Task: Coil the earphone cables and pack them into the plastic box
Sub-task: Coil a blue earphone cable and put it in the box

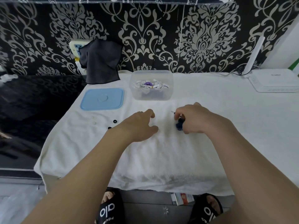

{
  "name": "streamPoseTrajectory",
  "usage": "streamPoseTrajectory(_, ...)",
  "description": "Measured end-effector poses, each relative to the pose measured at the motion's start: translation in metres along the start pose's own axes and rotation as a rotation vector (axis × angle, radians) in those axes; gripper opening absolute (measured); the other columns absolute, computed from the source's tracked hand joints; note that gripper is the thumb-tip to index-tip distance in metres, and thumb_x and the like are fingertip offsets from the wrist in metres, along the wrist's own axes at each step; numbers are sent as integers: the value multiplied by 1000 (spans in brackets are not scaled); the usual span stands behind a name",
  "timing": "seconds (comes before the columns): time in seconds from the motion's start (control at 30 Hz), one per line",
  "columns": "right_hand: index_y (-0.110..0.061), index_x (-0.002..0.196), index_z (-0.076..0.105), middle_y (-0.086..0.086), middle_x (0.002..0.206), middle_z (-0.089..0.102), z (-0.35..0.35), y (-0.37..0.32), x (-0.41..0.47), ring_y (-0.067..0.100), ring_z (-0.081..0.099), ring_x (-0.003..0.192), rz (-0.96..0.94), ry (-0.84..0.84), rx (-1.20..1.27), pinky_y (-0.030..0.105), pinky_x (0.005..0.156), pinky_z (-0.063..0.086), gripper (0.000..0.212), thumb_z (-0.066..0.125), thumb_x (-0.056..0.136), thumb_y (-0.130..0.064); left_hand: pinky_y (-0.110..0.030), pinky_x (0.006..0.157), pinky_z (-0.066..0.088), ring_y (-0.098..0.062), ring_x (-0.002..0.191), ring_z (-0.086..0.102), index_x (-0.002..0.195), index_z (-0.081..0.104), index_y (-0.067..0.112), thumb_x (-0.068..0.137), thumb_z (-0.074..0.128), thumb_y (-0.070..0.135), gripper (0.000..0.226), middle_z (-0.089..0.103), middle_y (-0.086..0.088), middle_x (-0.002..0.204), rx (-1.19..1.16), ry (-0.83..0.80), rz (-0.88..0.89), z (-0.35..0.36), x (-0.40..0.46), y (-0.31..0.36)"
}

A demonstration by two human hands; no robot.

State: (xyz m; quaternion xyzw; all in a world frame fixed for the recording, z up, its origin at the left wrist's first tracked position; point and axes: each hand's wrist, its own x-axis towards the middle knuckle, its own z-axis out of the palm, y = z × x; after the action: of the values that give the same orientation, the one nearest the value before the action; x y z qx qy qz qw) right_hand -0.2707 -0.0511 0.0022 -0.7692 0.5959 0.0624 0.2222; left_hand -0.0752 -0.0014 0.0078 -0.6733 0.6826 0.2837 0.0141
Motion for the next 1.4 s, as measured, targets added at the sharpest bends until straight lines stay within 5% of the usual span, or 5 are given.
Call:
streamPoseTrajectory(0.23,-26,92,68,-3,101,66,0,1,4,15,55,76,28,155,70,25,55,36,22,61,82,-7,-30,80,33,-17,108,48,144,38,30,100,52,45,48,49,1,138,-12,-3,-1,-1,-3,-1)
streamPoseTrajectory(0.57,-7,96,69,13,89,73,-23,-7,-3,22,71,77,15,153,1237,30,72,58,11,69,87,0,-23,85,49,-8,115,61,149,31,40,91,66,54,69,52,11,136,-612,28,90,-9,-2,15)
streamPoseTrajectory(0.87,-6,77,79,14,94,77,-26,-18,-9,21,75,81,-20,-12,1691,26,69,59,29,57,93,2,-40,100,51,-18,107,68,116,64,30,93,68,44,27,78,6,101,-777,138,178,-17,-1,22)
streamPoseTrajectory(1.1,7,100,67,17,84,70,-25,-24,-3,24,73,72,79,-73,2051,31,75,62,12,61,90,6,-28,80,54,-24,91,75,99,63,12,97,61,16,5,71,8,67,-826,140,166,-19,0,13)
streamPoseTrajectory(1.4,7,97,64,21,87,64,-6,-28,8,28,72,67,177,43,1409,34,66,63,11,55,90,8,-21,55,46,-12,56,48,97,69,4,107,46,23,32,54,0,70,-768,-3,65,-31,-6,-22)
